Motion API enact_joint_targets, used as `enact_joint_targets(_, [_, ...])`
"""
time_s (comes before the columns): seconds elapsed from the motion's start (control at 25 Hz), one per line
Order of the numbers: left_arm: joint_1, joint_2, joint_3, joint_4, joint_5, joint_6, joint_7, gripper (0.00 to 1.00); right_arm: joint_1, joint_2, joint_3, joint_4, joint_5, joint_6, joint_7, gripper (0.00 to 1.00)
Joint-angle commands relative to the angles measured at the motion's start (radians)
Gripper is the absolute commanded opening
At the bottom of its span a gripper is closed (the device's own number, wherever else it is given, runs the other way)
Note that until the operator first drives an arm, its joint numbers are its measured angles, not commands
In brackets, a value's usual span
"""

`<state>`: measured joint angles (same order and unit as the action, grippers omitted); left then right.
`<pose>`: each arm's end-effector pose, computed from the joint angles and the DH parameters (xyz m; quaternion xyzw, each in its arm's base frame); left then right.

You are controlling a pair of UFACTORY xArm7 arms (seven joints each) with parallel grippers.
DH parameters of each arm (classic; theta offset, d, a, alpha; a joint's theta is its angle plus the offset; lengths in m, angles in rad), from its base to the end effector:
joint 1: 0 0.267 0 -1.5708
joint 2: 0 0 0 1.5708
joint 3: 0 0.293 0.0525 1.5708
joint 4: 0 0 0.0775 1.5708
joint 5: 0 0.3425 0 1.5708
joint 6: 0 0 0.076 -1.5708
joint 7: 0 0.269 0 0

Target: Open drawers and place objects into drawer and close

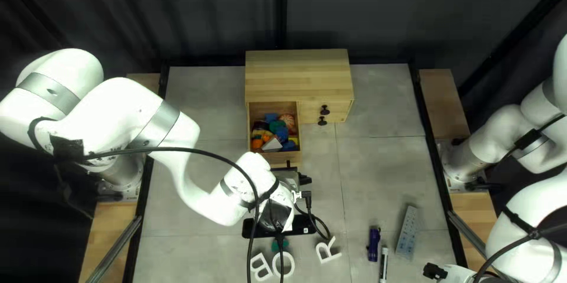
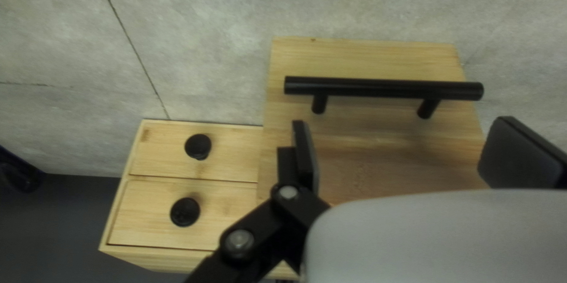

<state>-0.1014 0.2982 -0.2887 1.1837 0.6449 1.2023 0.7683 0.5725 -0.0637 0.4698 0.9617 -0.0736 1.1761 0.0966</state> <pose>0.4812 -0.0588 0.1250 -0.7079 0.6516 0.1804 0.2042 0.2188 0.3368 0.1722 0.8795 0.4670 -0.0411 0.0822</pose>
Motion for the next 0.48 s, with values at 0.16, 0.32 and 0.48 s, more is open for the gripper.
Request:
enact_joint_targets(0.16, [0.007, 0.007, 0.003, -0.004, -0.002, -0.018, 0.003, 1.0, 0.0, 0.0, 0.0, 0.0, 0.0, 0.0, 0.0, 1.0])
enact_joint_targets(0.32, [-0.002, 0.04, 0.007, 0.034, -0.007, 0.027, -0.01, 1.0, 0.0, 0.0, 0.0, 0.0, 0.0, 0.0, 0.0, 1.0])
enact_joint_targets(0.48, [-0.006, 0.052, 0.01, 0.053, -0.009, 0.052, -0.019, 1.0, 0.0, 0.0, 0.0, 0.0, 0.0, 0.0, 0.0, 1.0])
